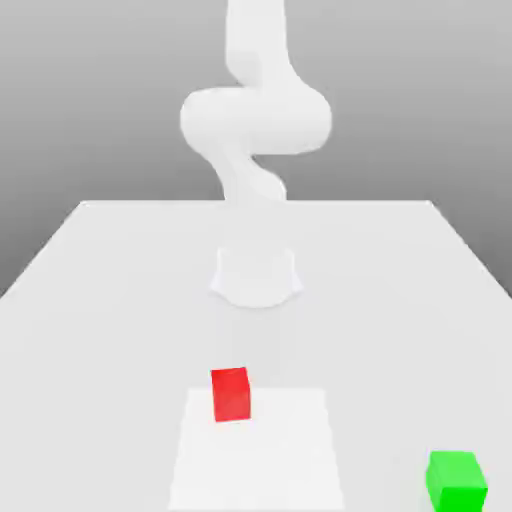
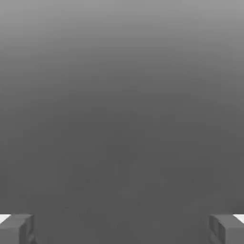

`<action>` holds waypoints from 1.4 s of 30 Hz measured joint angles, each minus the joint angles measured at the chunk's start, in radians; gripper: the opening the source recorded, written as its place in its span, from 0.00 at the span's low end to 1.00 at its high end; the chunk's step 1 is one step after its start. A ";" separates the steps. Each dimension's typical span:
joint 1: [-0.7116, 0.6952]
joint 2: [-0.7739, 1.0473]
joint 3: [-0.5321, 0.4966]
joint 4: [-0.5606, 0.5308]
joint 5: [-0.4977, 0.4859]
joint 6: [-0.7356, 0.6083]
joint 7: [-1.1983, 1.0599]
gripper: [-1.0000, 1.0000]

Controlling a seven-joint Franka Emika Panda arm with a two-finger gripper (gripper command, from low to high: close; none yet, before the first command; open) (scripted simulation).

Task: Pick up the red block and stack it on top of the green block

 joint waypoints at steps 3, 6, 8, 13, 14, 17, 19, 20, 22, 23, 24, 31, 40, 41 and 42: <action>0.005 0.096 -0.021 -0.088 -0.004 0.072 -0.034 0.50; 0.010 0.191 -0.042 -0.174 -0.010 0.142 -0.067 0.50; 0.012 0.254 -0.054 -0.232 -0.012 0.189 -0.090 0.50; 0.014 0.423 -0.083 -0.384 -0.019 0.313 -0.149 0.50; 0.013 0.461 -0.088 -0.416 -0.021 0.340 -0.162 0.50; 0.009 0.604 -0.101 -0.508 -0.024 0.444 -0.204 0.50; 0.010 0.710 -0.099 -0.525 -0.001 0.526 -0.233 0.50; 0.008 0.752 -0.094 -0.524 0.015 0.560 -0.247 0.50; -0.009 0.828 -0.069 -0.517 0.050 0.625 -0.273 0.50; -0.021 0.865 -0.052 -0.512 0.066 0.656 -0.285 0.50; -0.037 0.902 -0.034 -0.507 0.077 0.687 -0.293 0.50; -0.056 0.935 -0.016 -0.503 0.075 0.715 -0.290 0.00; -0.037 0.676 -0.043 -0.528 -0.012 0.482 -0.236 0.00; -0.018 0.678 -0.034 -0.505 -0.016 0.461 -0.247 0.00; 0.008 0.688 -0.027 -0.476 -0.020 0.441 -0.262 0.00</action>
